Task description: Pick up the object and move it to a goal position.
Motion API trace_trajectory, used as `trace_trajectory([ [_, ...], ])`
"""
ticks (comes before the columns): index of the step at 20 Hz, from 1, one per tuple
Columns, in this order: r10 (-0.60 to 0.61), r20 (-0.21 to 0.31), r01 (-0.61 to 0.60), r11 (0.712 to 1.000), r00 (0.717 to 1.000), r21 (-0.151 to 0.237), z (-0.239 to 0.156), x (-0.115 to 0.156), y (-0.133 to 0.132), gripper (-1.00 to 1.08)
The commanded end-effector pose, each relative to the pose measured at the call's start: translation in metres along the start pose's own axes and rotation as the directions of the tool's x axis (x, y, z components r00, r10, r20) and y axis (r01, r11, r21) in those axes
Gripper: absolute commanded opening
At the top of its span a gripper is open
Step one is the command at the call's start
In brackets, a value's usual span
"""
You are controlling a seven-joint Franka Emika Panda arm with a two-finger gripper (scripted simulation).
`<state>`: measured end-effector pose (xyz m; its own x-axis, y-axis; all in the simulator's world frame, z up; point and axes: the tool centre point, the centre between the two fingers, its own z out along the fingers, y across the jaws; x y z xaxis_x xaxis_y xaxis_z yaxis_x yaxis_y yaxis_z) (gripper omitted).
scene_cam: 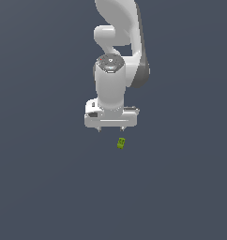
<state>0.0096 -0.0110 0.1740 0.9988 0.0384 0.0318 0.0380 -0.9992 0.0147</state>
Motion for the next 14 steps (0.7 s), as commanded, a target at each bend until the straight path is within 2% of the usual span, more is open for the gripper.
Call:
trace_trajectory([
  [1,0.0,0.0,0.0,1.0,1.0,0.0,0.0,0.0,0.0,1.0],
  [10,0.019,-0.006,-0.019,0.999,1.0,-0.028,0.0,0.004,0.015,1.0],
  [14,0.019,-0.006,-0.019,0.999,1.0,-0.028,0.001,0.004,0.014,1.0],
])
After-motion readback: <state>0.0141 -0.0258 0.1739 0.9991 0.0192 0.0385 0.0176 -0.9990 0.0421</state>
